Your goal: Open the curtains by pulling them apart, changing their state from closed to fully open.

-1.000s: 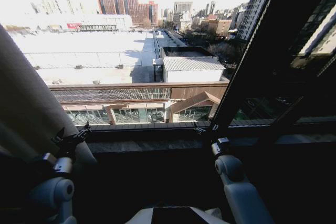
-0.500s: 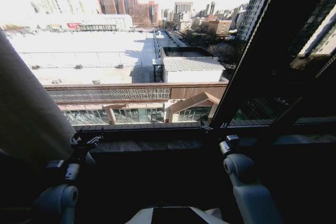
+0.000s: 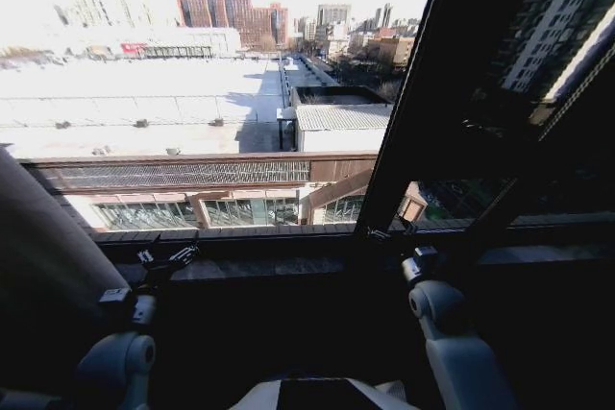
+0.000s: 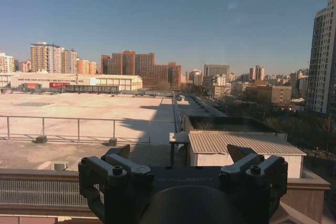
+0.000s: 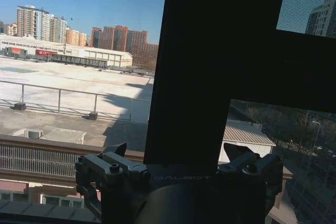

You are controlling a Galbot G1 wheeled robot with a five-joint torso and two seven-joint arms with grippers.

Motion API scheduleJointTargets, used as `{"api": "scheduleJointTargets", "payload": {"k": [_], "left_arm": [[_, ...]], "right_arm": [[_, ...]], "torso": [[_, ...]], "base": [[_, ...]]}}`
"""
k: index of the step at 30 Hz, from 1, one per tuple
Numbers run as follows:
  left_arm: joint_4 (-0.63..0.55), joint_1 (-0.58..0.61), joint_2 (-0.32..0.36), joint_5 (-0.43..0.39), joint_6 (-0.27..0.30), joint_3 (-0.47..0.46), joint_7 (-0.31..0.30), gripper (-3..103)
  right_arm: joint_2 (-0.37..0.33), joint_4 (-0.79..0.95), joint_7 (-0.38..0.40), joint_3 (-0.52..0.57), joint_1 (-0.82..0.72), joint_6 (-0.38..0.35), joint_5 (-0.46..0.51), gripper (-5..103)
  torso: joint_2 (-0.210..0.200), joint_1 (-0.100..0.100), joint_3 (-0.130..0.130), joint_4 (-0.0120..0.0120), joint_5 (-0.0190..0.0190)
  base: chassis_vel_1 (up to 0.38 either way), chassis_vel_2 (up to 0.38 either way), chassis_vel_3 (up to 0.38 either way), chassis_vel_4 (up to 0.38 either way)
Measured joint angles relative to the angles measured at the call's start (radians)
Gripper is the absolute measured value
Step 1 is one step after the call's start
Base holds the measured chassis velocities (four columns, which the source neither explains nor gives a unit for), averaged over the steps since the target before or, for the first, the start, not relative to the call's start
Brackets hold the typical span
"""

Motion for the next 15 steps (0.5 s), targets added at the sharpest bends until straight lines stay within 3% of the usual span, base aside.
{"api": "scheduleJointTargets", "payload": {"k": [15], "left_arm": [[0.031, -0.030, -0.015, 0.024, 0.001, 0.006, 0.032, 100]], "right_arm": [[-0.014, -0.007, 0.001, 0.001, 0.030, -0.019, 0.000, 100]], "torso": [[0.000, 0.000, 0.000, -0.0002, 0.0001]], "base": [[-0.360, -0.354, 0.360, 0.366]]}}
